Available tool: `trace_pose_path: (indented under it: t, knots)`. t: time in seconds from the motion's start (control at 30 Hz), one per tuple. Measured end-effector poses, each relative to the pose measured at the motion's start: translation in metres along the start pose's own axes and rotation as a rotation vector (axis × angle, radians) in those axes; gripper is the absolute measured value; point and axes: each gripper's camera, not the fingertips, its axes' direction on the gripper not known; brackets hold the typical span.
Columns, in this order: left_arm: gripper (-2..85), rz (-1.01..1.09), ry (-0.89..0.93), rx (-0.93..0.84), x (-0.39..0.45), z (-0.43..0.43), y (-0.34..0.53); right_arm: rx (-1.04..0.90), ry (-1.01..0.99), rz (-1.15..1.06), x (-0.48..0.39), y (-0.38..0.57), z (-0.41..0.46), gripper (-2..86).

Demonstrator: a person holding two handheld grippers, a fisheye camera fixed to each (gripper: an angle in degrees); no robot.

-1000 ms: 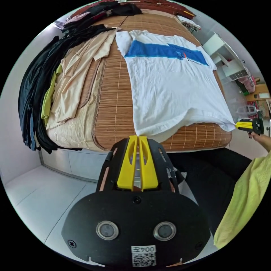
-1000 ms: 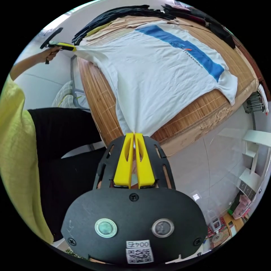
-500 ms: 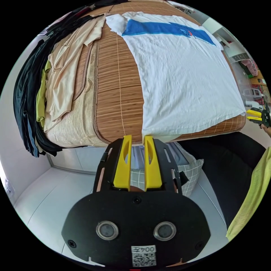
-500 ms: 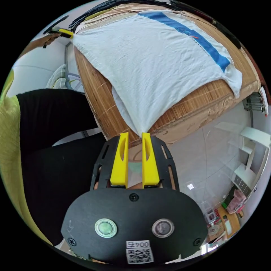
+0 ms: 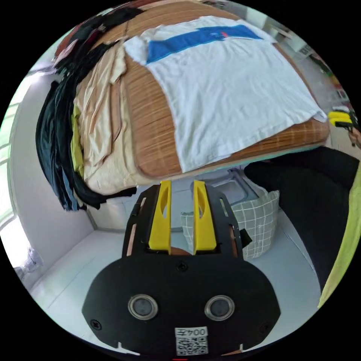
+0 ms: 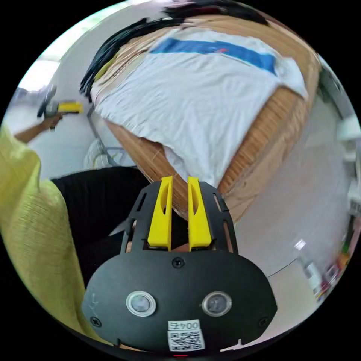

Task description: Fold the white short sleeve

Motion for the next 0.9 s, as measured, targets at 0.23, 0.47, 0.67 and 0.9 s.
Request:
trace_pose_path:
  t: [0.23, 0.47, 0.67, 0.9]
  knots:
    - [9.5, 0.37, 0.0, 0.099, 0.082, 0.033, -0.049, -0.041, 0.231, -0.361, -0.049, -0.024, 0.027, 8.5]
    - [9.4, 0.54, -0.006, 0.038, 0.079, 0.09, -0.054, -0.08, 0.157, -0.362, -0.008, -0.041, 0.01, 0.6]
    - [9.2, 0.614, 0.008, -0.004, 0.061, 0.117, -0.041, -0.039, -0.157, -0.157, 0.067, -0.058, -0.038, -0.3]
    - [8.5, 0.609, 0.042, -0.009, 0.036, 0.142, -0.028, -0.249, -0.027, -0.375, 0.02, -0.016, 0.0, 1.0]
